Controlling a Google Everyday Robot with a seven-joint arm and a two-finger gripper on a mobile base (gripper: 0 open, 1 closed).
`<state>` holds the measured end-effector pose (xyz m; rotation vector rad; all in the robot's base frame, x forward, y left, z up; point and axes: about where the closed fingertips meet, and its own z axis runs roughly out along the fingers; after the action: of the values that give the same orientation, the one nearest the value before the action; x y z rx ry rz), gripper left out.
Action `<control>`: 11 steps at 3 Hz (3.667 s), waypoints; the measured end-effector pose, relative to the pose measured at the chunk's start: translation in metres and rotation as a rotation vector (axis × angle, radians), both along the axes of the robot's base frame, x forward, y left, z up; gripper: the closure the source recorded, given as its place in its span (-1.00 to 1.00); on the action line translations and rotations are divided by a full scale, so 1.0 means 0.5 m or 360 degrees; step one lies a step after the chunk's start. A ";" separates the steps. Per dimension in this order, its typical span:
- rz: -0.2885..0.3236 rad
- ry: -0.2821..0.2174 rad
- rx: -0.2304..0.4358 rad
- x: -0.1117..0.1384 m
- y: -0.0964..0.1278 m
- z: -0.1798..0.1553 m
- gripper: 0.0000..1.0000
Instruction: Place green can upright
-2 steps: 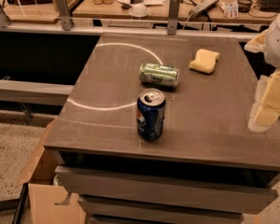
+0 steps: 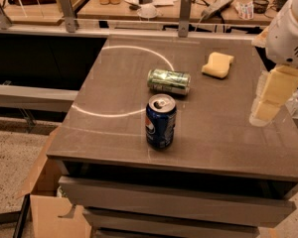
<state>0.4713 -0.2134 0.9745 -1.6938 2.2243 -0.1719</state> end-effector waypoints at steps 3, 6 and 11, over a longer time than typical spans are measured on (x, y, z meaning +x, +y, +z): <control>-0.0089 0.0073 0.0038 0.279 0.103 -0.094 -1.00; 0.0023 0.0240 0.0140 0.367 0.320 -0.217 -1.00; 0.0139 -0.0017 0.0843 0.388 0.337 -0.097 1.00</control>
Offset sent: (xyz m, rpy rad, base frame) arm 0.1616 0.0454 -0.0529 0.0249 0.0518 -0.0654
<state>0.6654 -0.0449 0.9261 -1.4772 1.9489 0.3945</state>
